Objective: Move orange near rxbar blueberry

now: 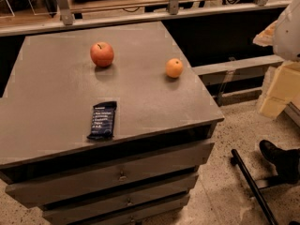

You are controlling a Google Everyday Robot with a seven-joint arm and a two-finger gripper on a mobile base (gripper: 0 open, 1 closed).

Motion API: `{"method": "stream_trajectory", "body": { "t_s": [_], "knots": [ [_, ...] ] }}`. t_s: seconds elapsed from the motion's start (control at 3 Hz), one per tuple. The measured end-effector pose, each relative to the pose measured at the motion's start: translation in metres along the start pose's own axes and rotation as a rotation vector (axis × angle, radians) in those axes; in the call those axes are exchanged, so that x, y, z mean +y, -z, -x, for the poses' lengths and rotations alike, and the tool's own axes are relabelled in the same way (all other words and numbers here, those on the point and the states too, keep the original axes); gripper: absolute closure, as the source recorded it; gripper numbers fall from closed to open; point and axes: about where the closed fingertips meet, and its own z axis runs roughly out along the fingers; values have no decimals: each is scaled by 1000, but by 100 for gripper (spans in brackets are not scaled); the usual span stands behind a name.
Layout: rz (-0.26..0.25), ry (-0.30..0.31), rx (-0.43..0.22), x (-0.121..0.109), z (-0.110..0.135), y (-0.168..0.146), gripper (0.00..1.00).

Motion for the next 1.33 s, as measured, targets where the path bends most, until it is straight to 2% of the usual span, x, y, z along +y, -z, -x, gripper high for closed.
{"method": "stream_trajectory", "body": {
  "t_s": [0.33,0.67,1.0,1.33],
  "knots": [
    [-5,1,-17,-4,1,0,0],
    [-30,6,-123,-31,6,-3,0],
    [-38,10,-191,-48,9,-7,0],
    [-38,10,-191,-48,10,-7,0]
  ]
}}
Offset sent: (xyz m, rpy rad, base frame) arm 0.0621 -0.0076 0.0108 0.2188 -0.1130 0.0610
